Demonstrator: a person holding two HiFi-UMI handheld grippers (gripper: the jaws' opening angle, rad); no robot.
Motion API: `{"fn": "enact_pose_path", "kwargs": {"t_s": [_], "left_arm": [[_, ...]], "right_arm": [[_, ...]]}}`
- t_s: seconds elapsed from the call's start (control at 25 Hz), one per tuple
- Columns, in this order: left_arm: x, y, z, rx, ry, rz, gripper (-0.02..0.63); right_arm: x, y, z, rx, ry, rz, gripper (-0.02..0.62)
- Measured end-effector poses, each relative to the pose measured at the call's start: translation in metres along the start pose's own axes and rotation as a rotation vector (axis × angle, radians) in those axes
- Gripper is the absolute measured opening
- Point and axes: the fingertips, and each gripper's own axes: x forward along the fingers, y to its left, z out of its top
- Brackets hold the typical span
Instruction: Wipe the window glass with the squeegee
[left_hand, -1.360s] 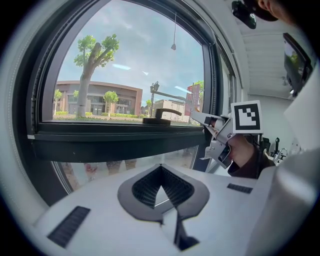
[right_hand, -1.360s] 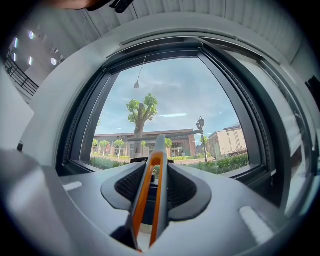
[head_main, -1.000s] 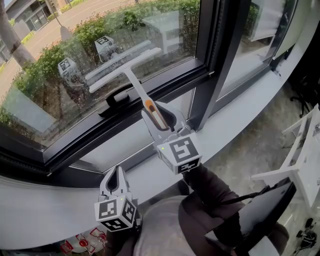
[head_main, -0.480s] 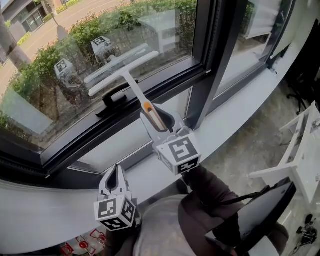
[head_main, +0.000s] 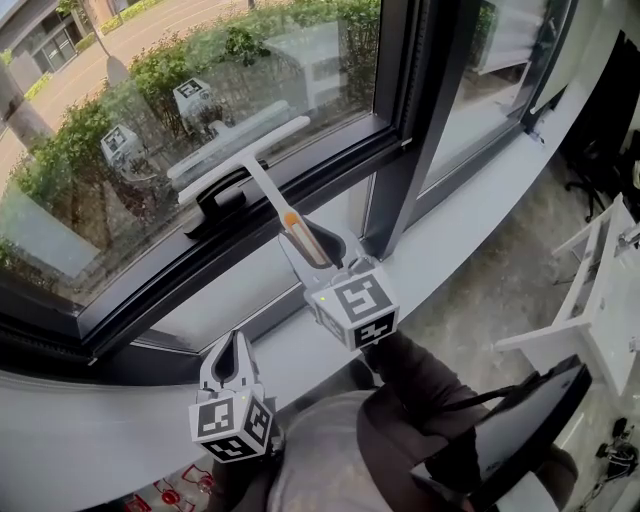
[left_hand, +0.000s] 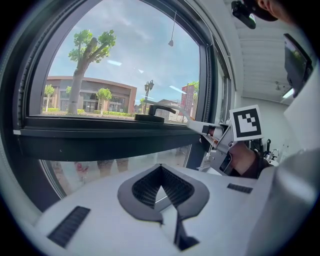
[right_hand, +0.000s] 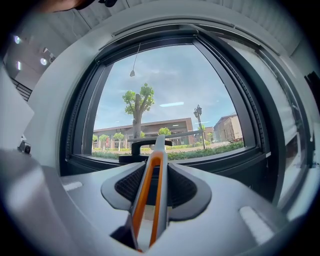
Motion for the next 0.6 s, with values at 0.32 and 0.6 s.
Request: {"fn": "enact_pose_path", "kwargs": {"t_s": [0.32, 0.6], "left_arm": [[-0.0006, 0.0004, -0.0018, -0.001, 0.000, -0.015, 0.000], [-0.0032, 0.0072, -0.0040, -0.015, -0.001, -0.024, 0.000]], "right_arm": [[-0.0007, 0.0004, -0.0010, 0.022, 0.002, 0.004, 0.130], [-0.0037, -0.0024, -0.0002, 0.036, 0.001, -0.002, 0.130]]}}
